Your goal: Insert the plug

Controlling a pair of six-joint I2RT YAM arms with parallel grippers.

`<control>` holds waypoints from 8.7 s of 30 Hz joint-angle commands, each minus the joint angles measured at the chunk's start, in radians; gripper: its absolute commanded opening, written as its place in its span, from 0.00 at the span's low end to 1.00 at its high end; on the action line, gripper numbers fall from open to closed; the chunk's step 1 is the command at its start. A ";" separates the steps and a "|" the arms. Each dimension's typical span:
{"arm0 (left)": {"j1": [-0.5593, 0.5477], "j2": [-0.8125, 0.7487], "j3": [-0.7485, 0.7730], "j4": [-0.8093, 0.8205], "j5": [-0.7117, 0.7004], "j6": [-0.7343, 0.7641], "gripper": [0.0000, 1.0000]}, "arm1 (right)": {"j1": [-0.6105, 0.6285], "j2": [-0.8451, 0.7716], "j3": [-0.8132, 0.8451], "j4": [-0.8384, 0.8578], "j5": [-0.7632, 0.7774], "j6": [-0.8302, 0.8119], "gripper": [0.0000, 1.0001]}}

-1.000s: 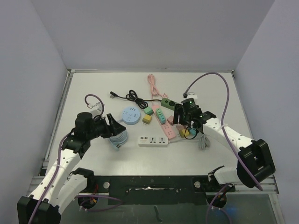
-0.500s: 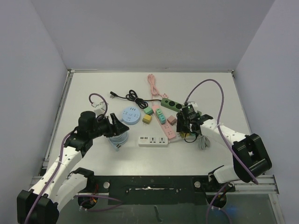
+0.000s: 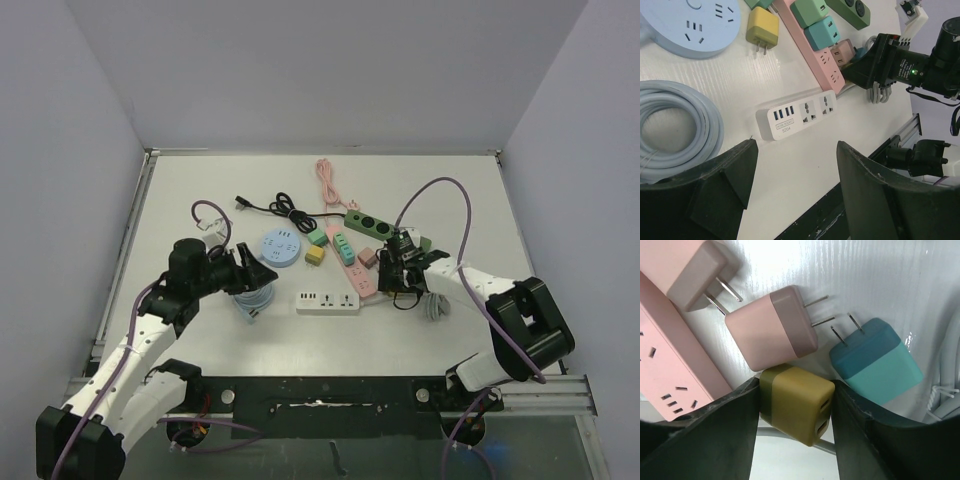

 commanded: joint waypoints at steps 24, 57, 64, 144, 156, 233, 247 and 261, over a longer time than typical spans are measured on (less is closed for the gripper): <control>-0.216 0.062 -0.066 0.496 -0.090 -0.275 0.63 | 0.106 -0.379 -0.097 0.511 -0.338 0.293 0.38; -0.353 0.121 -0.207 0.925 -0.324 -0.339 0.39 | 0.337 -0.150 0.001 0.822 -0.380 0.577 0.44; -0.355 0.091 -0.251 1.012 -0.412 -0.364 0.24 | 0.339 -0.160 0.006 0.816 -0.401 0.544 0.51; -0.353 -0.225 0.102 -0.193 -0.550 0.103 0.63 | 0.199 -0.048 0.206 0.053 -0.082 -0.260 0.09; -0.352 -0.235 0.078 -0.203 -0.540 0.102 0.63 | 0.199 0.006 0.226 0.101 -0.029 -0.307 0.09; -0.352 -0.193 0.087 -0.204 -0.538 0.089 0.63 | 0.030 -0.184 0.133 0.007 0.200 -0.022 0.65; -0.352 -0.154 0.091 -0.125 -0.455 0.031 0.63 | -0.096 -0.051 0.054 -0.068 0.188 -0.042 0.57; -0.353 -0.116 0.032 0.087 -0.288 -0.125 0.63 | -0.165 0.044 0.012 0.036 0.027 -0.063 0.64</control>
